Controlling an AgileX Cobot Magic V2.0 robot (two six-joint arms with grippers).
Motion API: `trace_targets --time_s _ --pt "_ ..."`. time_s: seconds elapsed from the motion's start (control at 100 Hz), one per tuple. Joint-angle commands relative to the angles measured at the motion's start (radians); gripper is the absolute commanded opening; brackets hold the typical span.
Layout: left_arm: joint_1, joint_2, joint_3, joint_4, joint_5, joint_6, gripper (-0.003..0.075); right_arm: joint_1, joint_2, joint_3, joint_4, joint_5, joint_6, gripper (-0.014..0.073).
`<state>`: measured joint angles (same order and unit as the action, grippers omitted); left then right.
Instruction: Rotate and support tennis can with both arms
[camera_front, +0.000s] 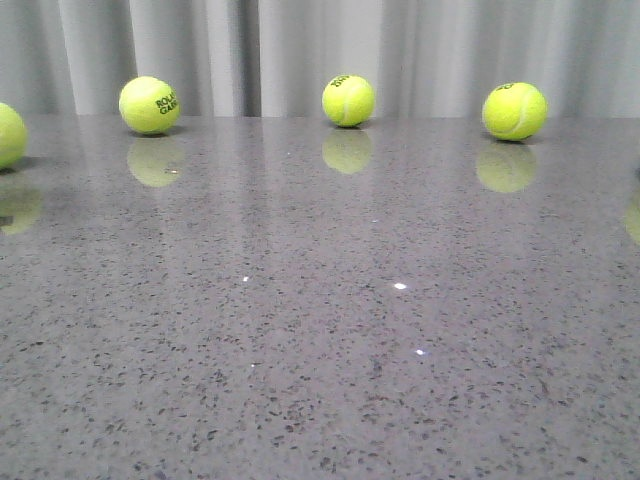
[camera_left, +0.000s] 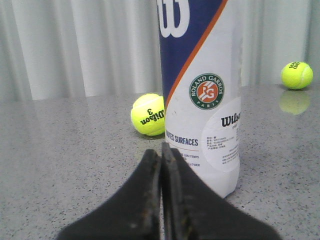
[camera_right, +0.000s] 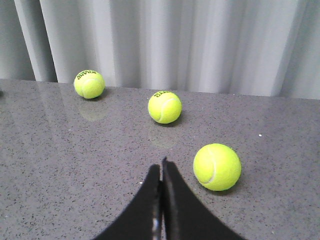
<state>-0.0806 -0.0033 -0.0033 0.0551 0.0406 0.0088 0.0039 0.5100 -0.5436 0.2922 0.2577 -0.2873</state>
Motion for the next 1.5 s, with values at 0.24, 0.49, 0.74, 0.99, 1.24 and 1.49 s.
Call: trace_targets --time_s 0.24,0.49,0.74,0.99,1.24,1.49 --pt "0.002 -0.041 0.046 -0.001 -0.088 -0.009 -0.0021 -0.008 0.001 -0.011 0.006 -0.086 -0.002 -0.0068" --pt "0.002 -0.041 0.046 -0.001 -0.088 -0.009 -0.0021 -0.008 -0.061 0.093 -0.043 -0.190 0.057 -0.0068" --pt "0.002 -0.041 0.046 -0.001 -0.088 -0.009 -0.0021 -0.007 -0.186 0.250 -0.328 -0.280 0.384 -0.0068" --pt "0.002 -0.041 0.046 -0.001 -0.088 -0.009 -0.0021 -0.007 -0.325 0.396 -0.371 -0.360 0.446 -0.0068" --pt "0.002 -0.041 0.046 -0.001 -0.088 -0.009 -0.0021 -0.007 -0.473 0.537 -0.368 -0.446 0.446 -0.0068" --pt "0.002 -0.041 0.046 -0.001 -0.088 -0.009 -0.0021 -0.007 -0.542 0.551 -0.367 -0.433 0.447 -0.0068"
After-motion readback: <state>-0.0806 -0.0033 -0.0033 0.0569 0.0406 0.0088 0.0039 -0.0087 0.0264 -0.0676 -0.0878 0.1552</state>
